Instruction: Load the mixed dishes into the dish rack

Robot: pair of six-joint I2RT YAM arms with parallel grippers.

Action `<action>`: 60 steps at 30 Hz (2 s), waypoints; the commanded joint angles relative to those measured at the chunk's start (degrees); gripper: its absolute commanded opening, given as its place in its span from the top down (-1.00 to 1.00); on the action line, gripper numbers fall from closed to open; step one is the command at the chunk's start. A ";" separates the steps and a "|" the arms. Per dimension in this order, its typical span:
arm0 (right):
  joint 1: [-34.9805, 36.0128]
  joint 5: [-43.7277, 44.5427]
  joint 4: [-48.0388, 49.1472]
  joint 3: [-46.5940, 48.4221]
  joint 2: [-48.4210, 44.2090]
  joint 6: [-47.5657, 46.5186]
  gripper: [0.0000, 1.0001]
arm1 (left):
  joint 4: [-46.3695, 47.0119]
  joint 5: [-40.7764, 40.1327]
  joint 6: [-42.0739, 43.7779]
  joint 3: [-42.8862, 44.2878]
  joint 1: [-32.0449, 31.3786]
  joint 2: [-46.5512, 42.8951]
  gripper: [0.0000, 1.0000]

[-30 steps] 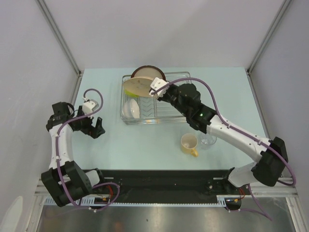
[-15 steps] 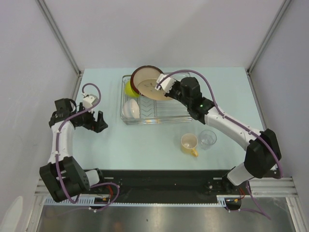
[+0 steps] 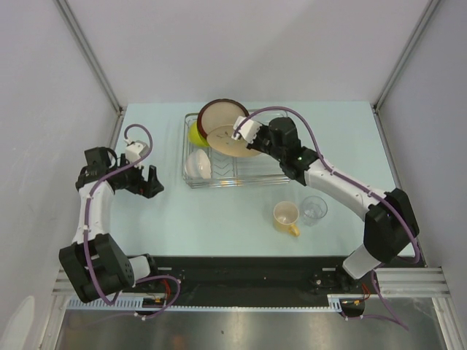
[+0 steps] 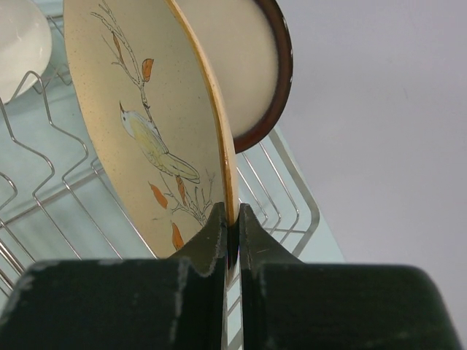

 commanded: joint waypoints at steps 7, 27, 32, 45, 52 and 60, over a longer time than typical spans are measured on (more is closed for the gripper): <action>-0.93 -4.26 10.93 1.44 1.76 0.81 1.00 | 0.98 0.49 -0.18 0.88 -0.23 0.21 -0.99; 7.67 5.21 11.45 1.44 8.52 -14.03 1.00 | -0.07 -0.04 1.14 1.85 -0.32 0.82 -1.00; 8.74 8.30 13.91 1.44 9.14 -17.03 1.00 | -0.51 -0.21 1.93 1.42 -0.32 0.47 -0.99; 8.56 10.59 16.03 1.53 8.79 -12.56 0.51 | -1.83 -0.56 3.78 1.06 -0.32 -0.32 -1.00; 8.12 10.06 17.25 1.44 7.30 -7.46 -0.99 | -3.15 -0.30 4.48 1.59 -0.32 -0.85 -1.00; 8.03 12.34 17.35 1.53 2.22 -2.19 -1.00 | -4.73 0.23 5.27 2.38 -0.32 -1.81 -0.99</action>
